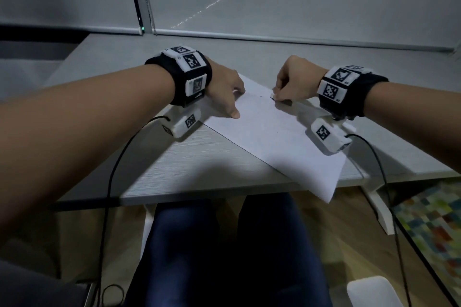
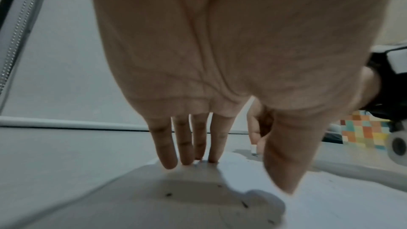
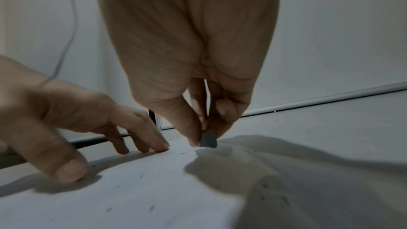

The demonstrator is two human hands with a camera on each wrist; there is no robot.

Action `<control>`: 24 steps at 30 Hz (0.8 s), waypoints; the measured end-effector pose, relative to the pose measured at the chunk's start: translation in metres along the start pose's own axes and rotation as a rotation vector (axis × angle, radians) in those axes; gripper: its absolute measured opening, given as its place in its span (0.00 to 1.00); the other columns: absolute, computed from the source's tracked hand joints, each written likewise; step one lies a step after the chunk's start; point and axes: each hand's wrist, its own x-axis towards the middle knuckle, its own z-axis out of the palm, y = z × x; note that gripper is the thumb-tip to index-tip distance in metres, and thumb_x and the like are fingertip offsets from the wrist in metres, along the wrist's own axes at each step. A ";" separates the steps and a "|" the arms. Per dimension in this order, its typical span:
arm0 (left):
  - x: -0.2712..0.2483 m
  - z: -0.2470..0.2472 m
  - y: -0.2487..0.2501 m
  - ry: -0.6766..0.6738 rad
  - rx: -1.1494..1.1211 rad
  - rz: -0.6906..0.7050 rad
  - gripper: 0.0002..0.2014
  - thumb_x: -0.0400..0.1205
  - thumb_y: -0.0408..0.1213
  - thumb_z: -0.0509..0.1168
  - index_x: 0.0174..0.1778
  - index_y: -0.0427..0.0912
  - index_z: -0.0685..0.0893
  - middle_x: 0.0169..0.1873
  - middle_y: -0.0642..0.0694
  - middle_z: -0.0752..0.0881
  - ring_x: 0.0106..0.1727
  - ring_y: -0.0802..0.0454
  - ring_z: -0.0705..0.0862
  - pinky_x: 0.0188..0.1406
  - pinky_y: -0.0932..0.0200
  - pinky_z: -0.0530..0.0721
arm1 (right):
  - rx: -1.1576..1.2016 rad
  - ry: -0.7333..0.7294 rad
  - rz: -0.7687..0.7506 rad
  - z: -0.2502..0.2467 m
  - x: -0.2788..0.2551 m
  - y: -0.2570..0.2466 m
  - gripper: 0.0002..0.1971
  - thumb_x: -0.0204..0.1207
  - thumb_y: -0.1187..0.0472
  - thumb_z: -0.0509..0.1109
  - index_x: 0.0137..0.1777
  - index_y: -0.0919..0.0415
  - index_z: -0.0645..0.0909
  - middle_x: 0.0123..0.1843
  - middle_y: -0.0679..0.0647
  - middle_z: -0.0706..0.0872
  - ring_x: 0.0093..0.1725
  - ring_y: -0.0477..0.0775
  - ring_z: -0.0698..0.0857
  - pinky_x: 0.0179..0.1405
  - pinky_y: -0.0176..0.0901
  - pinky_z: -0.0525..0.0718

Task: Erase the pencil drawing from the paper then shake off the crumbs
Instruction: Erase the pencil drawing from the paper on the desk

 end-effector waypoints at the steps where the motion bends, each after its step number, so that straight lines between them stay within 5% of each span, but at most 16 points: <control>1: 0.002 -0.002 0.000 -0.009 -0.051 -0.006 0.38 0.81 0.60 0.74 0.85 0.49 0.74 0.81 0.48 0.73 0.80 0.44 0.74 0.75 0.51 0.72 | 0.004 0.015 -0.029 -0.001 0.000 -0.001 0.03 0.68 0.64 0.79 0.34 0.59 0.92 0.35 0.53 0.94 0.42 0.56 0.93 0.44 0.54 0.93; 4: 0.001 -0.005 0.001 0.049 -0.147 -0.009 0.44 0.73 0.69 0.77 0.82 0.53 0.77 0.75 0.53 0.77 0.76 0.48 0.77 0.72 0.52 0.74 | 0.035 0.050 -0.117 -0.001 0.006 -0.007 0.04 0.70 0.64 0.77 0.36 0.57 0.92 0.32 0.52 0.93 0.36 0.54 0.90 0.42 0.50 0.91; 8: 0.003 0.002 -0.005 0.014 -0.065 0.019 0.62 0.63 0.77 0.77 0.91 0.54 0.64 0.86 0.54 0.68 0.85 0.47 0.70 0.80 0.47 0.69 | 0.017 0.084 -0.179 0.011 0.016 -0.010 0.04 0.74 0.61 0.80 0.41 0.62 0.93 0.36 0.54 0.92 0.34 0.51 0.85 0.40 0.44 0.86; 14: 0.007 0.004 -0.008 -0.062 -0.018 -0.022 0.66 0.59 0.79 0.77 0.92 0.62 0.57 0.88 0.59 0.60 0.89 0.46 0.63 0.84 0.38 0.65 | 0.016 0.105 -0.209 0.019 0.018 -0.010 0.07 0.77 0.60 0.80 0.40 0.62 0.91 0.37 0.55 0.92 0.39 0.55 0.89 0.41 0.42 0.85; 20: 0.008 0.005 -0.005 -0.076 0.032 -0.044 0.71 0.52 0.84 0.74 0.92 0.65 0.54 0.89 0.58 0.59 0.89 0.43 0.62 0.82 0.36 0.65 | 0.022 0.048 -0.310 0.023 0.012 -0.026 0.05 0.75 0.58 0.80 0.40 0.58 0.92 0.35 0.50 0.91 0.34 0.45 0.85 0.35 0.34 0.80; 24: 0.008 0.004 -0.002 -0.091 0.053 -0.054 0.75 0.48 0.85 0.72 0.93 0.63 0.52 0.90 0.57 0.58 0.89 0.42 0.61 0.81 0.37 0.66 | 0.040 0.067 -0.206 0.018 0.027 -0.029 0.03 0.74 0.62 0.80 0.41 0.60 0.93 0.35 0.51 0.92 0.35 0.48 0.88 0.40 0.39 0.86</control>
